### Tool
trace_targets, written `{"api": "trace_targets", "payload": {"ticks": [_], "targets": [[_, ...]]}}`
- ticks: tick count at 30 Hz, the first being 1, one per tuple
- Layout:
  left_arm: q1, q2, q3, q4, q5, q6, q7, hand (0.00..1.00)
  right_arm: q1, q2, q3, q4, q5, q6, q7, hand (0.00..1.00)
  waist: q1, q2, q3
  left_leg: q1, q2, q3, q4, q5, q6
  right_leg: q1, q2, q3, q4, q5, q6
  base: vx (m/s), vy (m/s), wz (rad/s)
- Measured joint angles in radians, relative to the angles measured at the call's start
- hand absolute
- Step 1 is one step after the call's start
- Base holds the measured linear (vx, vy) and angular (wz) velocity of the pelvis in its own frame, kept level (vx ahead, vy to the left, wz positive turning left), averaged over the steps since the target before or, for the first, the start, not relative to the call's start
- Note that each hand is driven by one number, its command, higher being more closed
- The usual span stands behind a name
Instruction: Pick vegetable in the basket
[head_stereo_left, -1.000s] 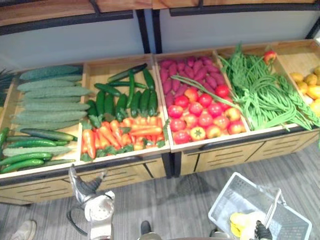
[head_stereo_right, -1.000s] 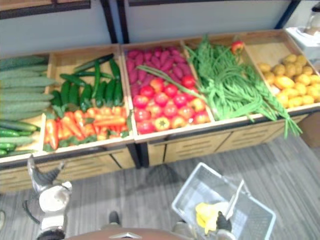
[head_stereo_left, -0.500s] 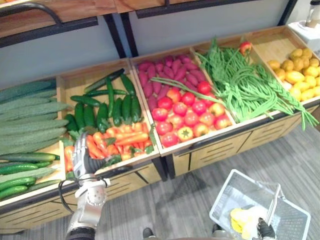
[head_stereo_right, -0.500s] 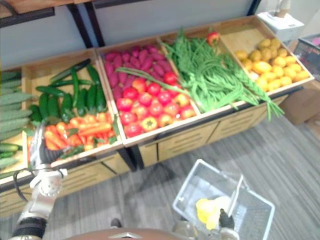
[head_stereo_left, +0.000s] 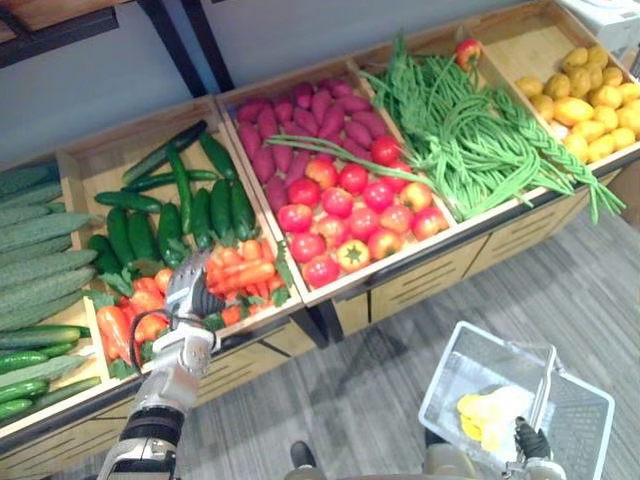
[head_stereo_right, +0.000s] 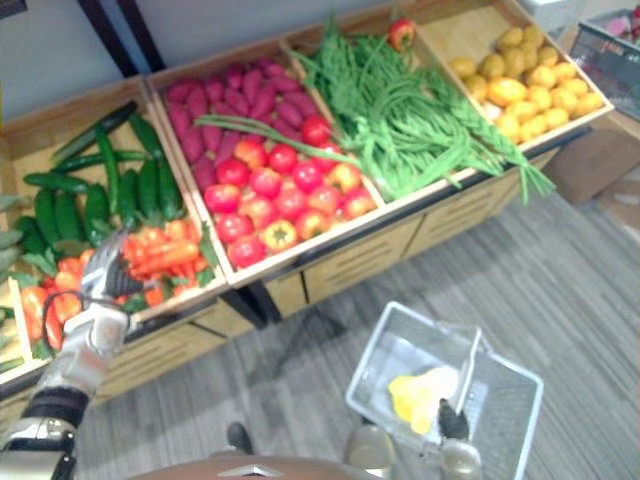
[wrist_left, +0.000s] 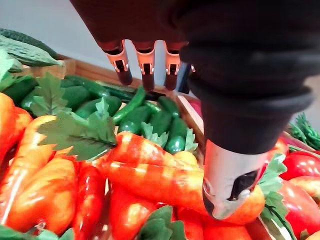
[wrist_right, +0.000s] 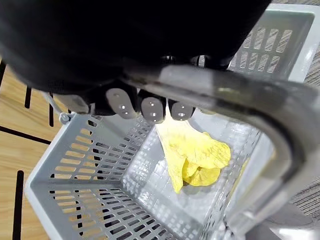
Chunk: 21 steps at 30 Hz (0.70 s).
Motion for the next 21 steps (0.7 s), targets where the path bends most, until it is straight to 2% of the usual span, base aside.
{"api": "trace_targets", "payload": {"ticks": [12, 16, 21], "targets": [[-0.098, 0.0, -0.001, 0.047, 0.057, 0.091, -0.022, 0.0, 0.0, 0.001, 0.005, -0.046, -0.018, 0.003, 0.001, 1.0, 0.004, 0.0, 0.035, -0.017, 0.001, 0.001, 0.0, 0.0, 0.0, -0.019, -0.001, -0.001, 0.006, 0.001, 0.001, 0.0, 0.0, 0.0], [-0.133, 0.0, 0.0, 0.079, 0.062, 0.106, -0.048, 0.0, 0.001, 0.001, 0.021, -0.069, -0.019, 0.01, 0.002, 1.0, 0.007, 0.0, 0.043, -0.019, 0.002, 0.006, 0.0, 0.0, 0.0, -0.028, -0.001, 0.001, 0.015, 0.001, 0.001, 0.0, 0.002, -0.02], [-0.173, 0.0, 0.001, 0.079, 0.062, 0.113, -0.079, 0.0, 0.001, 0.001, 0.041, -0.107, -0.019, 0.012, 0.02, 1.0, 0.03, -0.003, 0.068, -0.041, 0.003, 0.025, 0.0, 0.002, 0.0, -0.067, 0.0, 0.009, 0.028, 0.008, 0.002, -0.01, 0.001, -0.06]]}}
